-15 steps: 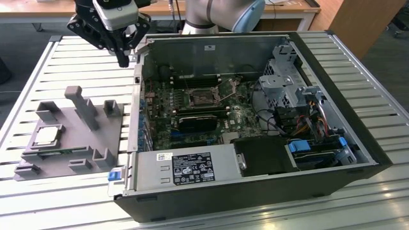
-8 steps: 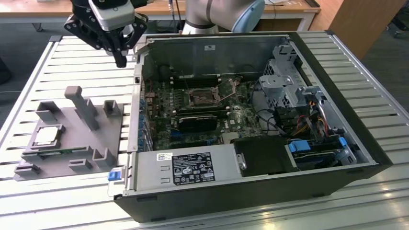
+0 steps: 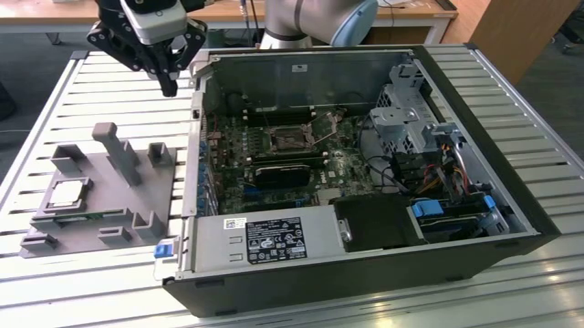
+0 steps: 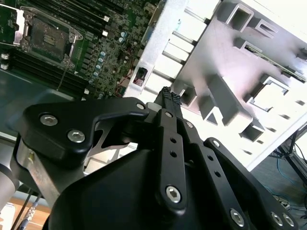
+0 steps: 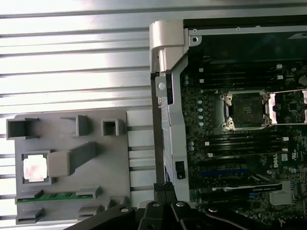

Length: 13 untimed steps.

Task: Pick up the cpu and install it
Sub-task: 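Reach for the cpu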

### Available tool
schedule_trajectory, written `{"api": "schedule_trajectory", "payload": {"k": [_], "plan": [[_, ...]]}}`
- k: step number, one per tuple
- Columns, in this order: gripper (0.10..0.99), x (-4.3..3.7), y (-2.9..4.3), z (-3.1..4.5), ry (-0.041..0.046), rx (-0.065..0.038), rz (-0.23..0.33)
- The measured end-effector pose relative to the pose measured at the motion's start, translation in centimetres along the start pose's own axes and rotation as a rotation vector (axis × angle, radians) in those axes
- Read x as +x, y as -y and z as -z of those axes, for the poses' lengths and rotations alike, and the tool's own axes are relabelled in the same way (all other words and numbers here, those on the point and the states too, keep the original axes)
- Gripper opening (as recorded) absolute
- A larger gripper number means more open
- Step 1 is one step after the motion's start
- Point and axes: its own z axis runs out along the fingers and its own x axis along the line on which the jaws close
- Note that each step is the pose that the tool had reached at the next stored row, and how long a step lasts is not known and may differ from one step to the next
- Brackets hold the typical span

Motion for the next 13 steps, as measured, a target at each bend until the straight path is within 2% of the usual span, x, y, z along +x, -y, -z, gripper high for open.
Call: {"api": "schedule_trajectory", "payload": {"k": [13], "plan": [[0.106, 0.78, 0.06, -0.03, -0.0001, 0.0, 0.0]]}}
